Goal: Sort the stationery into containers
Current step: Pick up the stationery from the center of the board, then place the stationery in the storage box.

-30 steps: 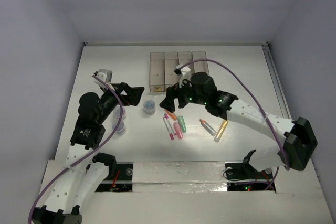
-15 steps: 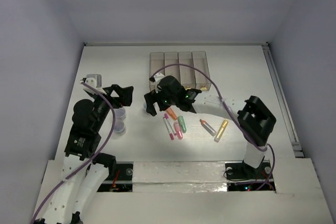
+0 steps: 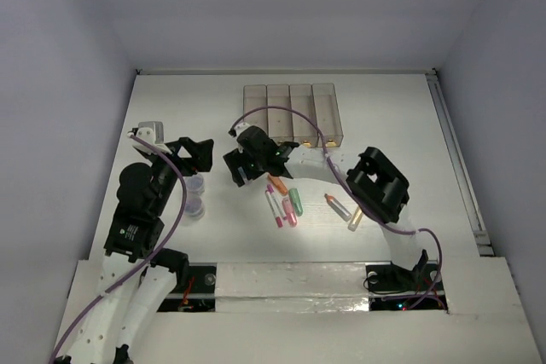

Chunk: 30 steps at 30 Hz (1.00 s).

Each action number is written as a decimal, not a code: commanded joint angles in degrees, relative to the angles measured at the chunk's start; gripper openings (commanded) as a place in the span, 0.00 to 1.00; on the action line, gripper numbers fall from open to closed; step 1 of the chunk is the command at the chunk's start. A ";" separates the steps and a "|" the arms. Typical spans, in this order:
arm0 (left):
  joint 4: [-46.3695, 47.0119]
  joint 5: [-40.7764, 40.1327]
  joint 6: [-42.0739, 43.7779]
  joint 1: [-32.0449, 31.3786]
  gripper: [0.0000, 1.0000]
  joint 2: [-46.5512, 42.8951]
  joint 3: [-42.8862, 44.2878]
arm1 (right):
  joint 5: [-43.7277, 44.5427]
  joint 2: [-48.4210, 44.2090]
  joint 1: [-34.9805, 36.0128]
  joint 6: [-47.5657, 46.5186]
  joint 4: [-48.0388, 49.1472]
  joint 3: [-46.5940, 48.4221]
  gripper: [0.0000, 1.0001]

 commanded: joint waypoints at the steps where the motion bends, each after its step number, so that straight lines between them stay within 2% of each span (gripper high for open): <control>1: 2.09 -0.12 0.51 -0.27 0.90 -0.34 0.18 | 4.10 0.89 0.96 -1.20 -0.32 4.10 0.83; 2: 2.17 0.32 0.43 -0.27 0.88 -0.43 0.09 | 4.63 1.06 0.96 -1.29 -0.50 4.63 0.67; 4: 2.44 0.33 0.51 -0.27 0.86 -0.60 0.00 | 5.95 1.24 0.96 -1.21 -0.59 4.72 0.55; 5: 2.44 0.33 0.51 -0.27 0.86 -0.52 0.00 | 6.31 0.89 1.48 -1.03 -0.59 4.63 0.36; 7: 2.61 0.59 0.43 -0.27 0.86 -0.25 -0.08 | 7.71 -2.16 1.48 -0.68 1.07 3.06 0.29; 12: 2.88 1.82 0.34 -0.27 0.88 -0.16 -0.09 | 13.59 -12.54 1.48 -2.78 4.51 -1.60 0.29; 16: 3.23 3.31 0.25 -0.27 0.93 0.01 -0.26 | 13.00 -19.58 -5.97 -4.02 5.21 -3.63 0.29; 18: 3.49 3.75 0.34 -0.27 0.93 -0.07 -0.26 | 11.42 -21.51 -12.29 -3.67 5.13 -4.42 0.29; 22: 3.76 4.54 0.51 -0.27 0.94 0.10 -0.44 | 10.78 -19.42 -21.61 -5.15 4.42 -1.45 0.30; 25: 3.84 4.81 0.51 -0.27 0.93 0.45 -0.53 | 13.42 -14.87 -24.52 -6.74 3.02 1.81 0.30; 30: 3.84 5.69 0.78 -0.27 0.93 0.80 -0.53 | 10.71 -8.00 -30.32 -7.10 2.23 7.87 0.30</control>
